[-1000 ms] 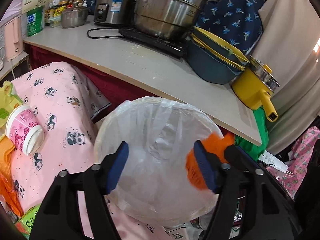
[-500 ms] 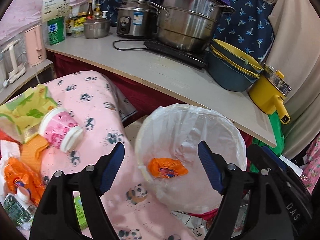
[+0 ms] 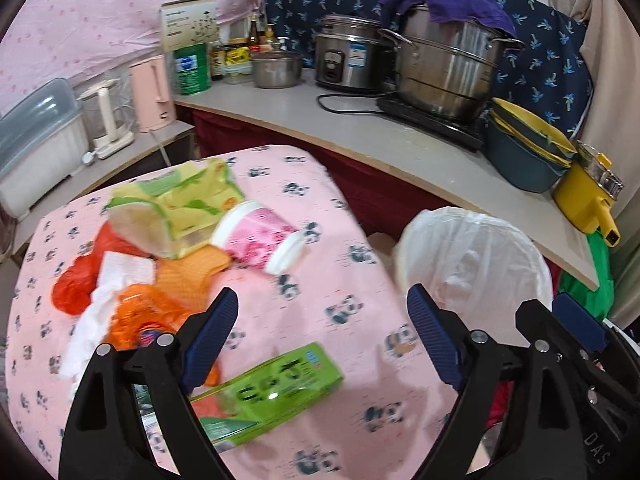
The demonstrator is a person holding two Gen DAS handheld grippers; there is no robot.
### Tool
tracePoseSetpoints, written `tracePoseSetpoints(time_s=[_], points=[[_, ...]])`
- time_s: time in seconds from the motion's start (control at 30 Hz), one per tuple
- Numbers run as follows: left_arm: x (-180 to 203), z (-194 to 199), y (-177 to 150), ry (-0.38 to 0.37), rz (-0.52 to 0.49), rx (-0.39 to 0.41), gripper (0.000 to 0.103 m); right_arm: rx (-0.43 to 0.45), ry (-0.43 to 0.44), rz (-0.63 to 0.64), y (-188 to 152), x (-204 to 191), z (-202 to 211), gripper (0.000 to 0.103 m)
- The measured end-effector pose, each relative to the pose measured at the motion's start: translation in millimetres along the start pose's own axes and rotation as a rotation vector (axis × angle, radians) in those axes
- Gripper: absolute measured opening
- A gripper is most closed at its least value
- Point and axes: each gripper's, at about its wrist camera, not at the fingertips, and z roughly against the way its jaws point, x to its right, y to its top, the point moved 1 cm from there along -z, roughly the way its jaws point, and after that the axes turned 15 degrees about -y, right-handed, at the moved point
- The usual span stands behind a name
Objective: Collect trash
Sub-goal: 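Move both grippers back over the trash pile on the table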
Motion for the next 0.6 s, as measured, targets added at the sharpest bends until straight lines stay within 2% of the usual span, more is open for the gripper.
tracePoseSetpoints(time_s=[0.23,0.6], points=[[-41,27,-21,0.076,0.052,-0.004,0.084,-0.001,0.052,0.090,-15,-45,16,0.062],[-96,63,-53,0.169,0.134,-0.008,0.085,-0.038,0.111,0.182,-36,-93,26,0.062]])
